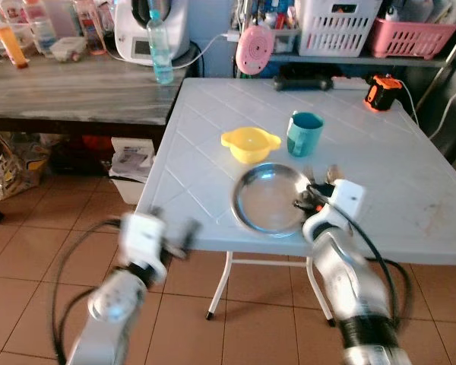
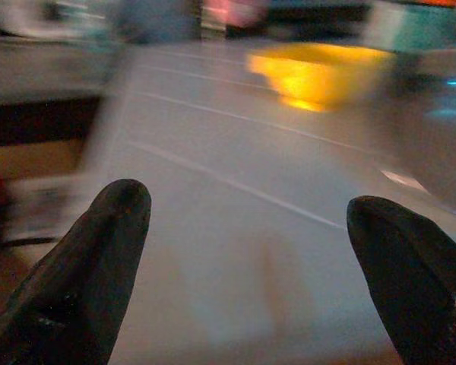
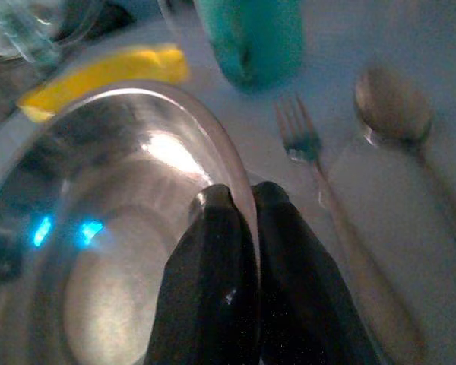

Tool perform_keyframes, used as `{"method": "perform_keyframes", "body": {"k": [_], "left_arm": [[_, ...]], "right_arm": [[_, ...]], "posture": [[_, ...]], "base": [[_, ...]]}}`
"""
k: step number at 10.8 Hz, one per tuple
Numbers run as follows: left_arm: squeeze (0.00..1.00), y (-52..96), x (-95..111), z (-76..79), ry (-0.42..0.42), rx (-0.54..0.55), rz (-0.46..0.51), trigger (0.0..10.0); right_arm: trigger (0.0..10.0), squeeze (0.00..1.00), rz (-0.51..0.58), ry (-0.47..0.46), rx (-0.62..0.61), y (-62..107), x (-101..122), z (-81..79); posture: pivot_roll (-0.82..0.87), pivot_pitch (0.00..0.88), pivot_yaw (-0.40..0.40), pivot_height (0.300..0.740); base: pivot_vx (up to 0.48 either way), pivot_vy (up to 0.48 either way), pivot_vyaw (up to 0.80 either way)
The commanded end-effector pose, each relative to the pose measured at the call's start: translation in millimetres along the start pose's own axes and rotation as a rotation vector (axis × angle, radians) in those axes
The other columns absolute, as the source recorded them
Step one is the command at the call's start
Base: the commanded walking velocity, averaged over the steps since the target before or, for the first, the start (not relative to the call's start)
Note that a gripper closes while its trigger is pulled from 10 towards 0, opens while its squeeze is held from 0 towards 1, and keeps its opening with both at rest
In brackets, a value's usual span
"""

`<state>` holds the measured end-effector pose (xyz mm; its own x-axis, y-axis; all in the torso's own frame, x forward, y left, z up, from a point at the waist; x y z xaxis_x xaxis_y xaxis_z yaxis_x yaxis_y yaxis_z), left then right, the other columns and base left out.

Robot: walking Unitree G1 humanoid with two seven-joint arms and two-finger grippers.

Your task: Setting the table

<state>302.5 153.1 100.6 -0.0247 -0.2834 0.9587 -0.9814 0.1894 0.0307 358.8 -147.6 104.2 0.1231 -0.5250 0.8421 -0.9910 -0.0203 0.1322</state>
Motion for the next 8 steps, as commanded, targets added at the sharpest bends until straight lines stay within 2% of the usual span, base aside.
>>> {"method": "perform_keyframes", "body": {"k": [1, 2, 4, 5, 7, 8], "left_arm": [[0.0, -1.7, -1, -11.0, -0.005, 0.059, -0.012, 10.0], [0.0, -2.1, -6, -16.3, 0.066, 0.09, -0.041, 10.0], [0.0, -2.7, -7, -20.7, 0.097, 0.114, -0.045, 10.0], [0.0, -3.7, -9, -21.7, 0.1, 0.132, -0.054, 10.0], [0.0, -6.4, -8, -23.1, 0.102, 0.139, -0.053, 10.0], [0.0, -7.6, -6, -23.6, 0.104, 0.137, -0.049, 10.0]], "right_arm": [[0.0, 0.0, 0.03, 0.018, 0.036, 2.9, 8, -5.4], [0.0, 0.0, 0.076, 0.022, 0.054, 8.7, 19, -6.2], [0.2, 0.0, 0.118, 0.006, 0.072, 18.1, 32, -6.5], [10.0, 0.0, 0.133, 0.008, 0.074, 24.1, 36, -6.8], [10.0, 0.0, 0.152, 0.003, 0.079, 29.7, 42, -10.6], [10.0, 0.0, 0.15, 0.037, 0.104, 33.4, 44, -15.0]], "posture": [[0.11, 0.0, -0.002, 0.74], [0.11, 0.0, -0.004, 0.74], [0.11, 0.0, -0.003, 0.74], [0.1, 0.0, -0.003, 0.74], [0.1, 0.0, 0.002, 0.74], [0.09, 0.0, 0.008, 0.74]], "base": [[0.0, 0.0, 0.0], [0.0, 0.0, 0.0], [0.0, 0.0, 0.0], [0.0, 0.0, 0.0], [0.0, 0.0, 0.0], [0.0, 0.255, 0.0]]}}
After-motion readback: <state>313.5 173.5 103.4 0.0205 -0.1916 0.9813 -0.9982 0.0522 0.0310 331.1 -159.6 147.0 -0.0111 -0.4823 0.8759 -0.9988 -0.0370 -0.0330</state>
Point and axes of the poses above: a point about 5 cm out from each wrist's last joint towards the gripper, its own y axis pointing back from the gripper into the wrist, its own x axis along the axis of the wrist's last joint, z = x × y, the point moved 4 cm from there along -y, pointing out of the wrist towards the gripper, and after that the axes turned 14 degrees about -y, right-handed, at the moved point
